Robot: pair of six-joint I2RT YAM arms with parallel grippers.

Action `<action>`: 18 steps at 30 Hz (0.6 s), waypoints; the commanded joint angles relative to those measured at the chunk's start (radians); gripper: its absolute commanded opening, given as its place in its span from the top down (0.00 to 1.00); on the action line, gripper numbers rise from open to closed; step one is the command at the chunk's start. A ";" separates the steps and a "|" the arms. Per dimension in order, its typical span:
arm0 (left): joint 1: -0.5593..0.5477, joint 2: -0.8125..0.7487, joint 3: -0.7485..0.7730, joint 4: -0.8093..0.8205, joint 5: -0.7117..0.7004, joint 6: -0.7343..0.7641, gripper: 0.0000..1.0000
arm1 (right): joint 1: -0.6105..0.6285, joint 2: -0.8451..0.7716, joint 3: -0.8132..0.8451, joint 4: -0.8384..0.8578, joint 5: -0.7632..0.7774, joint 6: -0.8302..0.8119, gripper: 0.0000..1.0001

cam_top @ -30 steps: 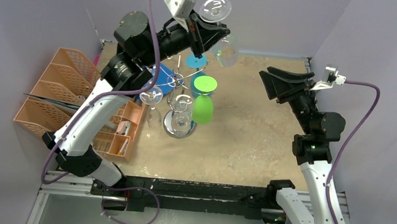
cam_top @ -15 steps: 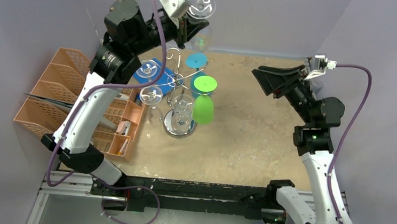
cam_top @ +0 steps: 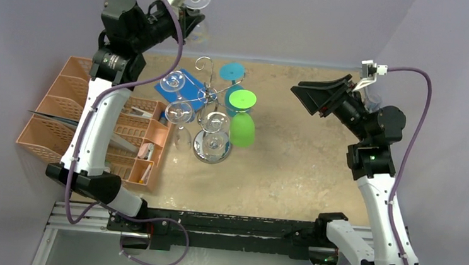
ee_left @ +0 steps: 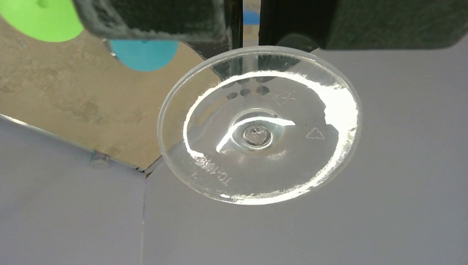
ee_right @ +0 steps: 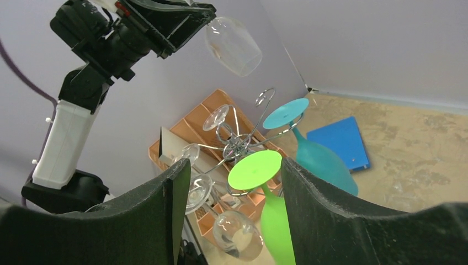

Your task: Place the wine glass upside down on the wine glass rack

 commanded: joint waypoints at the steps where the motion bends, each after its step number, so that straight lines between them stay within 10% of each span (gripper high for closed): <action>1: 0.136 -0.057 -0.034 0.101 0.136 -0.037 1.00 | 0.010 0.015 0.029 -0.011 -0.011 -0.022 0.37; 11: 0.293 -0.087 -0.190 0.347 0.483 -0.207 1.00 | 0.259 0.196 0.295 -0.395 0.206 -0.179 0.37; 18: 0.293 -0.099 -0.272 0.494 0.540 -0.244 1.00 | 0.382 0.353 0.459 -0.324 0.302 -0.075 0.33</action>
